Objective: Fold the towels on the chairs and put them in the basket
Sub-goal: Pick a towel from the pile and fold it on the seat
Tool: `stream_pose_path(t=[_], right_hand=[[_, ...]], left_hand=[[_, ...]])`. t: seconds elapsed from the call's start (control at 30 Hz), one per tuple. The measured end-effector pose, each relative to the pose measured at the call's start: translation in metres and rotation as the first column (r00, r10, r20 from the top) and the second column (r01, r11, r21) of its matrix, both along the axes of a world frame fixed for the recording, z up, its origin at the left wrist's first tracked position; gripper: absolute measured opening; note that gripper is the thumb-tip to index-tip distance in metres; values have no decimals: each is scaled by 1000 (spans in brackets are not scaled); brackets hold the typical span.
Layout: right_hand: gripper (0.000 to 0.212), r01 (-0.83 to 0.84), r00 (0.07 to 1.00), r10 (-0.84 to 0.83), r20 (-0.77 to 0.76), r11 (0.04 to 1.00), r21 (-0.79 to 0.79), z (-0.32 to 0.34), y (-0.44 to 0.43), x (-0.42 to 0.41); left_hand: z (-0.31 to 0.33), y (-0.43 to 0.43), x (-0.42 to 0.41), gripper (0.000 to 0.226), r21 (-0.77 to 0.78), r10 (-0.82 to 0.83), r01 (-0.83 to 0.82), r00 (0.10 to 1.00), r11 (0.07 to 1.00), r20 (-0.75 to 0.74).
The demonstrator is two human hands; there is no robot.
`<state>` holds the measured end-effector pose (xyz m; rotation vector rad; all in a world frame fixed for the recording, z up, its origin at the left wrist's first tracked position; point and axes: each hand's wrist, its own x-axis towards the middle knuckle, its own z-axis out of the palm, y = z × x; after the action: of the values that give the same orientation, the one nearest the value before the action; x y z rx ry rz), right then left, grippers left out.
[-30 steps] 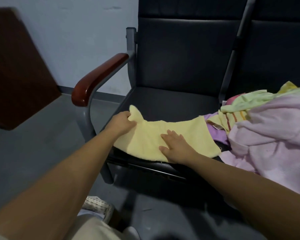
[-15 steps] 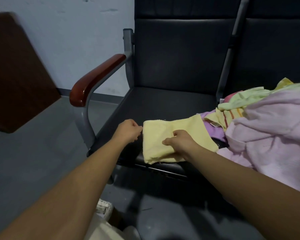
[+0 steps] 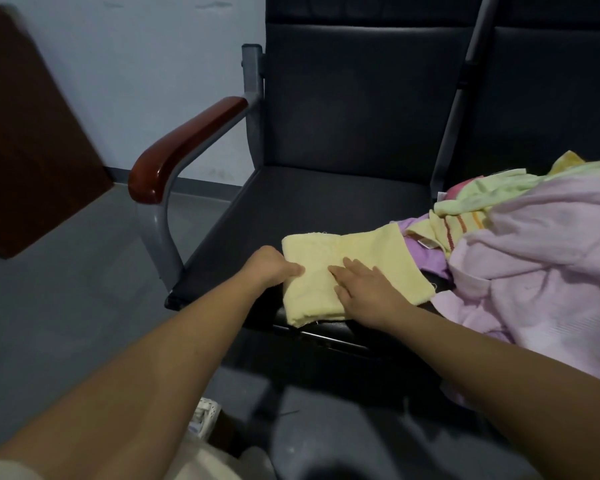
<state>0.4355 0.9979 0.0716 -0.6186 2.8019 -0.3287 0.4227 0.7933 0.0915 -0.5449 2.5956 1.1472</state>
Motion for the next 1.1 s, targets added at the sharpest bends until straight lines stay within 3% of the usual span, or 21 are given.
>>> stream_pose_path(t=[0.17, 0.27, 0.33, 0.4, 0.5, 0.6, 0.67, 0.77, 0.87, 0.97, 1.1], right_hand=[[52, -5, 1000, 6, 22, 1000, -31, -3, -34, 13], [52, 11, 992, 9, 126, 987, -158, 0, -64, 24], [51, 87, 972, -8, 234, 941, -327, 9, -75, 25], [48, 242, 943, -69, 327, 815, -527, 20, -76, 18], [37, 460, 878, -155, 453, 534, -709, 34, -65, 6], [51, 701, 706, -85, 703, 225, -676, 40, -47, -12], [60, 776, 626, -63, 777, 144, -614, 41, -31, -22], [45, 807, 582, -194, 790, 258, -531, 34, -15, -27], [20, 731, 676, -316, 666, 405, -550, 30, -9, -29], [16, 661, 750, -353, 560, 429, -615, 35, -5, -34], [8, 757, 647, -402, 648, 436, -486, 29, 2, -32]], left_hand=[[6, -22, 7, 21, 82, 43, -33, 993, 996, -112], [11, -44, 15, 16, -200, -58, 28, 987, 979, -148], [16, -56, 18, 13, -291, -77, 26, 983, 956, -167], [24, -58, 20, 14, -300, -68, 6, 978, 954, -197], [39, -42, 21, 19, -252, -82, 8, 955, 968, -284], [61, -9, 23, 31, 145, -98, 161, 925, 976, -367], [71, 10, 25, 35, 307, -121, 242, 923, 920, -365], [63, 20, 18, 32, 268, -92, 200, 926, 942, -367], [42, 18, 10, 29, 118, -48, 87, 952, 989, -304], [26, 17, 6, 36, 39, -21, 28, 985, 999, -172], [15, 24, -2, 42, 66, -41, 46, 997, 997, -62]])
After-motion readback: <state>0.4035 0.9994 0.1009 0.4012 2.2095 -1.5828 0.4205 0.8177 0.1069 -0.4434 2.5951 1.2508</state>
